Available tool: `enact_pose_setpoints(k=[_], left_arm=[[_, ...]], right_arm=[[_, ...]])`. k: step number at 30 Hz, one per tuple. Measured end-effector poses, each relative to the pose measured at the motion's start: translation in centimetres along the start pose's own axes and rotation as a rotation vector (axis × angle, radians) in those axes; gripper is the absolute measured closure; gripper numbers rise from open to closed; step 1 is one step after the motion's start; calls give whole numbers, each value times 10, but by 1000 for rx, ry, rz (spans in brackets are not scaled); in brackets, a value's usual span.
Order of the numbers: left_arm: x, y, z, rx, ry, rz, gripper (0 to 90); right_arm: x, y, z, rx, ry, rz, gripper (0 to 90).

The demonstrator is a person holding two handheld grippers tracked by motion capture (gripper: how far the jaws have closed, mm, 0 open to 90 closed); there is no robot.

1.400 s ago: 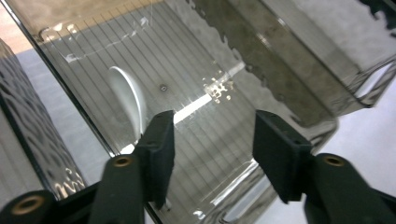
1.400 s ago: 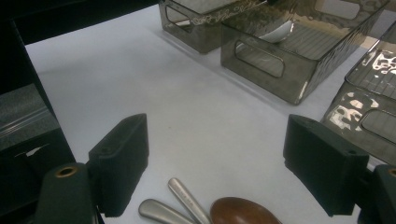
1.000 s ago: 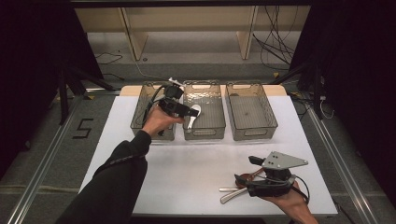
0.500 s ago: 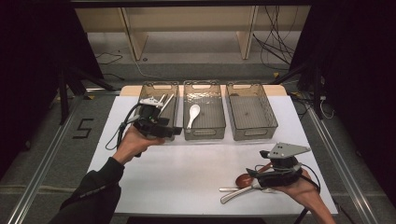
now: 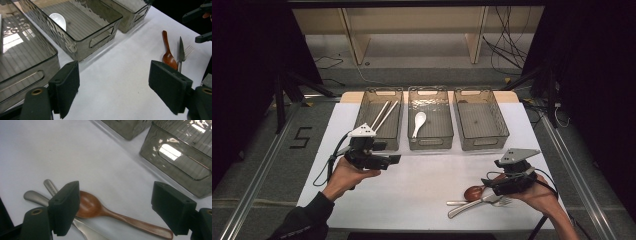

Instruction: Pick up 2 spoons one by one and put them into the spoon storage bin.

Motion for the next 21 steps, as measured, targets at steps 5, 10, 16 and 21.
enact_pose_setpoints(k=[5,10,16,21], left_arm=[[1,13,6,-12,-7,17,231],[0,23,11,-23,-20,10,212],[2,37,20,-30,-30,19,190],[-1,40,24,-42,-32,14,187]], right_arm=[[-6,0,-5,35,13,14,245],[-10,-1,-12,78,22,39,251],[-16,-1,-22,155,21,87,253],[-19,-2,-30,205,30,136,263]])
Point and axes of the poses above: each handheld gripper's, and its own axes: z roughly backward along the jaws, y roughly out of its underside, x roughly to its left, the point moved 5 cm from there along -z, roughly forward along the jaws, and after that the axes turned 15 degrees about -z, right-handed, at the moved point
